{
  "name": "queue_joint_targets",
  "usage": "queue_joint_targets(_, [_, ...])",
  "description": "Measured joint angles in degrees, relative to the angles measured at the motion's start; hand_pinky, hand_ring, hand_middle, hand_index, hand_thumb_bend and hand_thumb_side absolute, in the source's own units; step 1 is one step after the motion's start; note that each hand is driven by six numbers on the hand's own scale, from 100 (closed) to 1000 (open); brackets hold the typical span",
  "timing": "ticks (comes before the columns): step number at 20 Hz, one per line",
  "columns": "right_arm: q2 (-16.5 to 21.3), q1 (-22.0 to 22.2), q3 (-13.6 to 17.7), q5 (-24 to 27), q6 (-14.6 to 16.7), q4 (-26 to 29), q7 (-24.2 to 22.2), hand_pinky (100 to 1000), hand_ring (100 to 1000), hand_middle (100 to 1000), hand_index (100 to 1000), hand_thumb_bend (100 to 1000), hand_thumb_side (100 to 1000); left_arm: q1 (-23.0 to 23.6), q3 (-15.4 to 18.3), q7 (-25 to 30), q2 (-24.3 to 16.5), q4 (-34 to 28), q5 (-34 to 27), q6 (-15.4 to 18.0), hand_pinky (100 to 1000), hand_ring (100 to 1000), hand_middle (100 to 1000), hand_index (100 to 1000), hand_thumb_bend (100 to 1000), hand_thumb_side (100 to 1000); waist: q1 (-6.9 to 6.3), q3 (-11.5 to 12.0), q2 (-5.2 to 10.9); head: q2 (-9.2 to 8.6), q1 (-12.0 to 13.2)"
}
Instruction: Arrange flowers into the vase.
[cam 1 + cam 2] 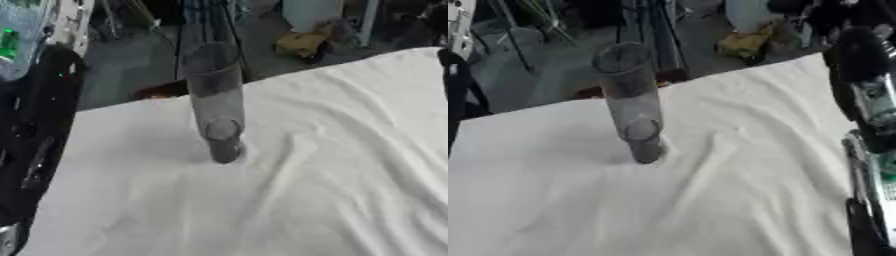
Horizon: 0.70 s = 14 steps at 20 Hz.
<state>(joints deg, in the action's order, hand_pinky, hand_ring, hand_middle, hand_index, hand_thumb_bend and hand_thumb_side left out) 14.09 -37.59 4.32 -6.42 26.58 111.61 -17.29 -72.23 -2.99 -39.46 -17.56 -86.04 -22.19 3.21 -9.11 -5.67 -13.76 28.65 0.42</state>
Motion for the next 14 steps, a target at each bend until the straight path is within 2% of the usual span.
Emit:
queue_joint_targets(5, [-0.23, 0.32, -0.11, 0.50, -0.12, 0.00, -0.13, 806, 833, 770, 926, 214, 1000, -0.73, -0.19, -0.17, 0.00, 0.44, -3.35, 1.32, 100, 100, 100, 100, 100, 620, -0.30, -0.43, 0.00, 0.02, 0.26])
queue_joint_targets(14, [-0.21, 0.37, -0.13, 1.03, -0.36, 0.00, -0.36, 805, 831, 767, 926, 217, 1000, -2.47, -0.34, -0.44, 0.57, 3.68, -3.67, 1.91, 100, 100, 100, 100, 100, 621, -1.19, -1.44, 0.00, 0.02, 1.02])
